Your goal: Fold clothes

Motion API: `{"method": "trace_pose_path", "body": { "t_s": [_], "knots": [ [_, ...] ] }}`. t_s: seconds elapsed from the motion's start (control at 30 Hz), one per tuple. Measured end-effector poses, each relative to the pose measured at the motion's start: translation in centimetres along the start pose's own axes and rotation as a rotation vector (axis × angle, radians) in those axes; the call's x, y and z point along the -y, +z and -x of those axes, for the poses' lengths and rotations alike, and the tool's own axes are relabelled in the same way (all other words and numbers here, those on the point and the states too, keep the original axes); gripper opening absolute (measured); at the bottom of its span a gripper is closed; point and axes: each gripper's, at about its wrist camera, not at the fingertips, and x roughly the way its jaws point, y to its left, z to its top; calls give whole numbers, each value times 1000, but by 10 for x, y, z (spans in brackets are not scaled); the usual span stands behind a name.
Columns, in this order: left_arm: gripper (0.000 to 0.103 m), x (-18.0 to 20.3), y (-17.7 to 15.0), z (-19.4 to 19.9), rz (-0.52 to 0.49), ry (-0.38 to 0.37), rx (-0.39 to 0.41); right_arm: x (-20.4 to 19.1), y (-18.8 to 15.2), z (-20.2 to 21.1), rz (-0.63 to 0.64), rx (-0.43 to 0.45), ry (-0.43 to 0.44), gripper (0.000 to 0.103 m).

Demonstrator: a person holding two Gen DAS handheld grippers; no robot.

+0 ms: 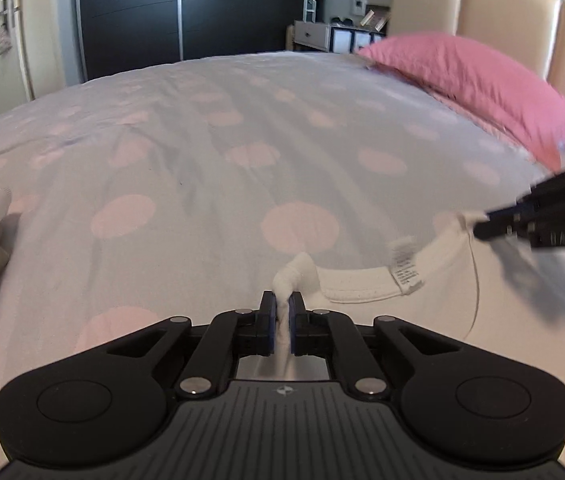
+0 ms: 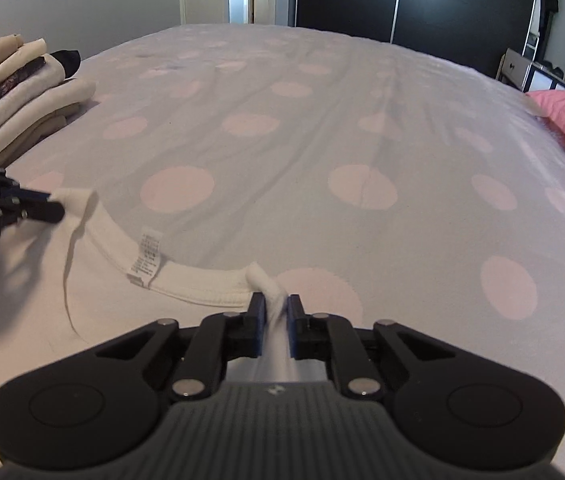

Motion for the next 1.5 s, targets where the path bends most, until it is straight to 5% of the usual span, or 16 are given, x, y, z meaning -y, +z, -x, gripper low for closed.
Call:
{"method": "trace_pose_path", "body": {
  "t_s": [0.1,0.17,0.23,0.57,1.0,1.23,1.5],
  "knots": [
    [9,-1,3,-1,24,12,-48,-3,0,-1,-1,-26,-15,17],
    [17,-2,4,4,52,20,-72,-3,3,2,-28,-42,-22,32],
    [28,-3,4,21,77,20,-43,-5,4,15,-36,-36,-22,37],
    [29,20,-40,138,83,-18,-70,-47,-29,111,-45,-119,109,41],
    [29,59,-152,280,227,-26,-242,-139,-146,264,-26,-181,193,39],
    [29,82,-215,314,361,-77,-330,-189,-238,305,56,-315,134,38],
    [29,81,-227,330,413,-75,-308,-235,-311,335,214,-490,117,39]
  ]
}}
